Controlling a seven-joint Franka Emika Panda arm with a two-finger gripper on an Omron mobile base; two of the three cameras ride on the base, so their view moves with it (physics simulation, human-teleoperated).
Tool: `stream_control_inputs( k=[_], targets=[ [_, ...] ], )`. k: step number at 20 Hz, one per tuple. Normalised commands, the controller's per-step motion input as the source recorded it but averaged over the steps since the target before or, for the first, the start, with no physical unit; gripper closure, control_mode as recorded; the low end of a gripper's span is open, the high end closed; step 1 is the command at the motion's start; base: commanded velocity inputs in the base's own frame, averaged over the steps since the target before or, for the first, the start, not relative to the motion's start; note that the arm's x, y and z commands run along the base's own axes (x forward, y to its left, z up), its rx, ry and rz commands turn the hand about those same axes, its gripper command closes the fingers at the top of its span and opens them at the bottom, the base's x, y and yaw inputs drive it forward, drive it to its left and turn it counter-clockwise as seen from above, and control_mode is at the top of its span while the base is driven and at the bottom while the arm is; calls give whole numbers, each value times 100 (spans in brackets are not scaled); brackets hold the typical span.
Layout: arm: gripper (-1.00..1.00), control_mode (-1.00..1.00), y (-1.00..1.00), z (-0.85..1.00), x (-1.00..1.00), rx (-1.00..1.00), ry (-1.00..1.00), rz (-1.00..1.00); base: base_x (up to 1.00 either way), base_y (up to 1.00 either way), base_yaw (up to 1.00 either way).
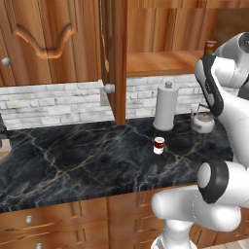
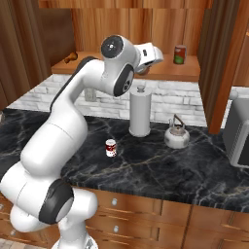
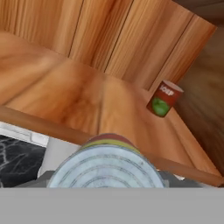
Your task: Pick the cans from the counter and place them in their designated side in the cabinet.
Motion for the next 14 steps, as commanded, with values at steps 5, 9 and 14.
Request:
stream_control_inputs(
  k=[5,9,14],
  targets=[
    [100,-100,-17,-5,28,0,1,0,0,0,0],
    [100,-100,-19,-2,35,0,2,0,0,0,0],
    [100,-100,-21,0,35,0,4,0,0,0,0]
  ],
)
